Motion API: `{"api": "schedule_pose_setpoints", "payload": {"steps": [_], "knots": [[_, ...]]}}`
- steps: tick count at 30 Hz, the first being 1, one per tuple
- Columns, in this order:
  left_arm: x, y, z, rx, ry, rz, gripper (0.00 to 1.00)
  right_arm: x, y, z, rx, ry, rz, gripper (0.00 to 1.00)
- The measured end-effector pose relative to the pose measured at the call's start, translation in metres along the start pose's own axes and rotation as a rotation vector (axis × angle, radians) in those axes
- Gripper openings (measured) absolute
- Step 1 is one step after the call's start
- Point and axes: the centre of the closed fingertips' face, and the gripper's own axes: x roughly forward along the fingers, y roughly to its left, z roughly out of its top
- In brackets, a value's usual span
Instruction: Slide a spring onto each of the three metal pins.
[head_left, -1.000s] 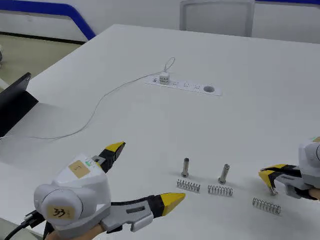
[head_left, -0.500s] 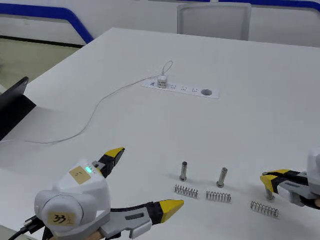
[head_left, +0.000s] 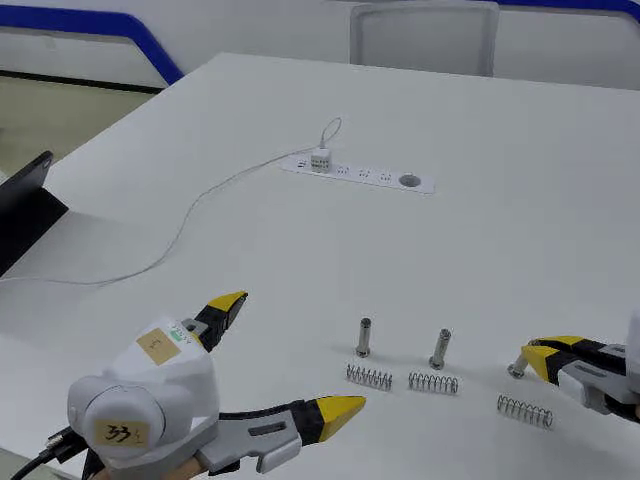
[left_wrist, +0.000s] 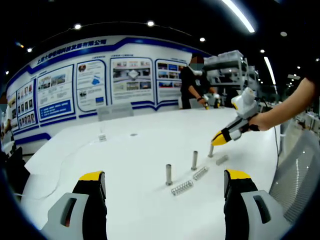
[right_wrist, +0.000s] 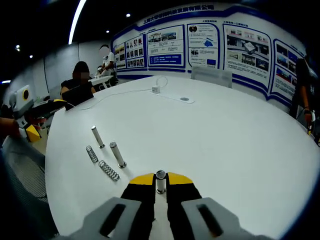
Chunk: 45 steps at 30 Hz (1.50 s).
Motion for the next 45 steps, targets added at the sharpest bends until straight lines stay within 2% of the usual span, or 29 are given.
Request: {"api": "schedule_pose_setpoints", "payload": {"steps": [4, 10, 13, 22, 26, 31, 35, 38, 40, 45], "knots": [[0.000, 0.000, -0.001, 0.002, 0.003, 0.000, 1.00, -0.009, 0.005, -0.002, -0.005, 0.014, 0.001, 0.08], [0.000, -0.001, 0.000, 0.005, 0.002, -0.005, 1.00, -0.007, 0.008, -0.001, -0.015, 0.011, 0.007, 0.09], [0.000, -0.001, -0.001, 0.009, 0.007, -0.003, 1.00, -0.005, 0.008, 0.001, -0.061, 0.006, 0.006, 0.09], [0.000, -0.001, 0.000, 0.008, 0.003, -0.003, 1.00, -0.003, 0.002, 0.002, -0.012, 0.013, 0.008, 0.09], [0.000, -0.002, 0.001, 0.013, 0.001, -0.004, 1.00, -0.008, 0.001, 0.012, 0.048, -0.055, 0.017, 0.12], [0.000, -0.002, 0.000, 0.014, 0.005, -0.006, 1.00, -0.018, -0.003, 0.013, 0.069, -0.082, 0.024, 0.18], [0.001, -0.003, -0.002, 0.019, 0.013, -0.011, 1.00, -0.025, 0.000, 0.002, 0.069, -0.079, 0.062, 0.20], [0.001, -0.004, -0.002, 0.016, 0.009, -0.013, 1.00, -0.028, 0.007, -0.015, 0.061, -0.042, 0.111, 0.20], [0.000, -0.003, -0.001, 0.018, 0.010, -0.009, 1.00, -0.029, 0.008, -0.024, 0.050, -0.019, 0.127, 0.20], [0.000, -0.002, -0.002, 0.016, 0.012, -0.006, 1.00, -0.030, 0.020, -0.041, -0.042, 0.032, 0.203, 0.21]]}}
